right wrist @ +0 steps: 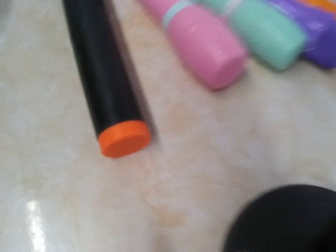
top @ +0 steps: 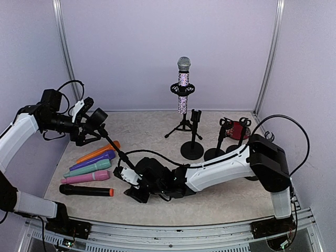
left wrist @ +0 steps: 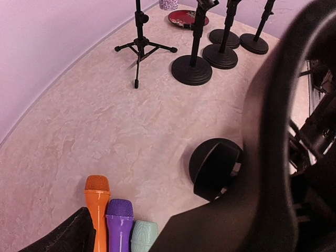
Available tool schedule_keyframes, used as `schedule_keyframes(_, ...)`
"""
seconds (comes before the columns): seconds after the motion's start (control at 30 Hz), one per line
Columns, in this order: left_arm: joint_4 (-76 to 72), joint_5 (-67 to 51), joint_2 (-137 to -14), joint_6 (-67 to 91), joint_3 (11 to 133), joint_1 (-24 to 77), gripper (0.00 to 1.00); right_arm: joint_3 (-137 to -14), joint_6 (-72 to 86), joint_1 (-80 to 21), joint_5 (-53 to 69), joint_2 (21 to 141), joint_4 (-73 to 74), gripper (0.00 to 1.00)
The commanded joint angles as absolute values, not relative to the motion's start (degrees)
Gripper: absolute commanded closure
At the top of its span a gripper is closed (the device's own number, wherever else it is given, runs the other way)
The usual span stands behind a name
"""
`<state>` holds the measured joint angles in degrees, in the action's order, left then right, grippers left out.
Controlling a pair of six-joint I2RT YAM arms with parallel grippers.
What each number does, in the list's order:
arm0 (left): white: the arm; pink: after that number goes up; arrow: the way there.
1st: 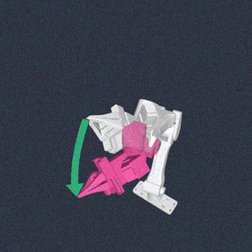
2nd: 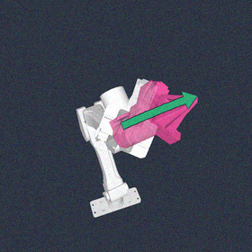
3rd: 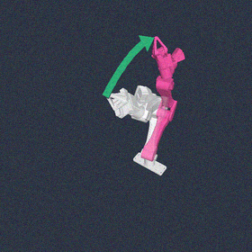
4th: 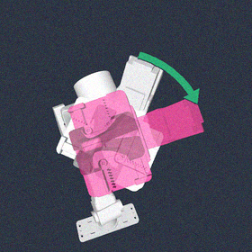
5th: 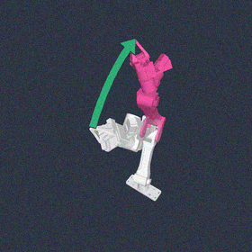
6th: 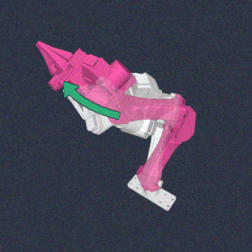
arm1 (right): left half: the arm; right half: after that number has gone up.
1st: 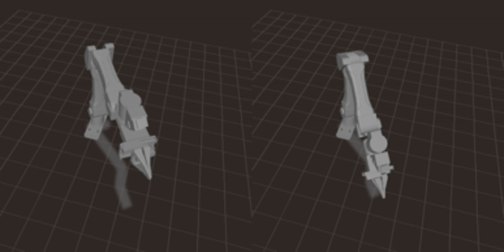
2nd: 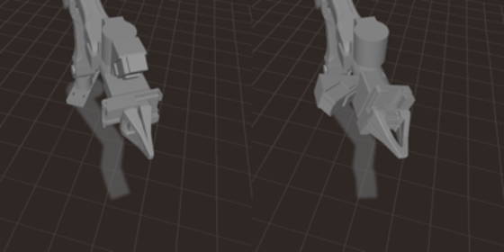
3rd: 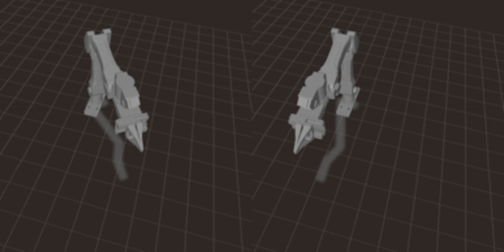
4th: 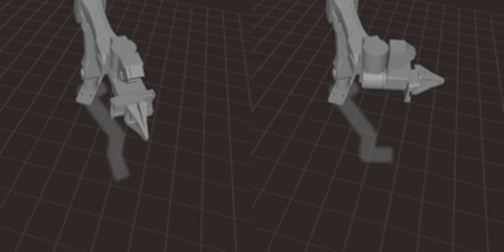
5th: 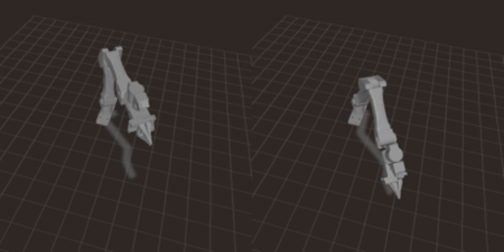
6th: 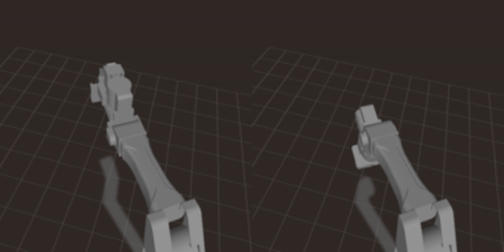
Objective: Remove the microphone from the stand
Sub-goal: Move the microphone to the corner of the board, then pick up the microphone stand from the center of the board.
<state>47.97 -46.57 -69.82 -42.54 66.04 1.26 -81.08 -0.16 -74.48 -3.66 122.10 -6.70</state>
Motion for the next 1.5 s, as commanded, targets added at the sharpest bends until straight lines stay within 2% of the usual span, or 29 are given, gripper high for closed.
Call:
schedule_keyframes(0.0, 46.48, -48.4, -70.78, -42.1, 65.72, 2.79, 0.01, -75.11, 3.6, -73.46, -8.97, 115.97, -12.47, 0.45)
schedule_keyframes(0.5, 43.53, -47.86, -72.65, -37.2, 68.47, 15.36, 0.02, -70.71, 6.09, -69.29, -15.97, 109.03, -19.69, 0.37)
schedule_keyframes(0.8, 43.02, -48.17, -72.2, -36.69, 66.23, 16.91, 0.03, -69.46, 7.96, -69.26, -16.42, 110.74, -24.01, 0.46)
schedule_keyframes(1.03, 42.09, -47.96, -71.55, -37.14, 62.92, 16.96, 0.04, -60.75, 6.84, -68.5, -11.98, 109.59, -37.25, 0.38)
schedule_keyframes(1.27, 43.25, -47.77, -70.14, -37.61, 62.75, 16.72, 0.05, -67.42, 4.02, -66.87, -9.85, 115.35, -35.65, 0.36)
schedule_keyframes(1.47, 45.02, -48.13, -68.91, -38.5, 63.14, 15.09, 0.05, -70.62, 2.43, -66.4, -12.62, 119.05, -36.11, 0.43)
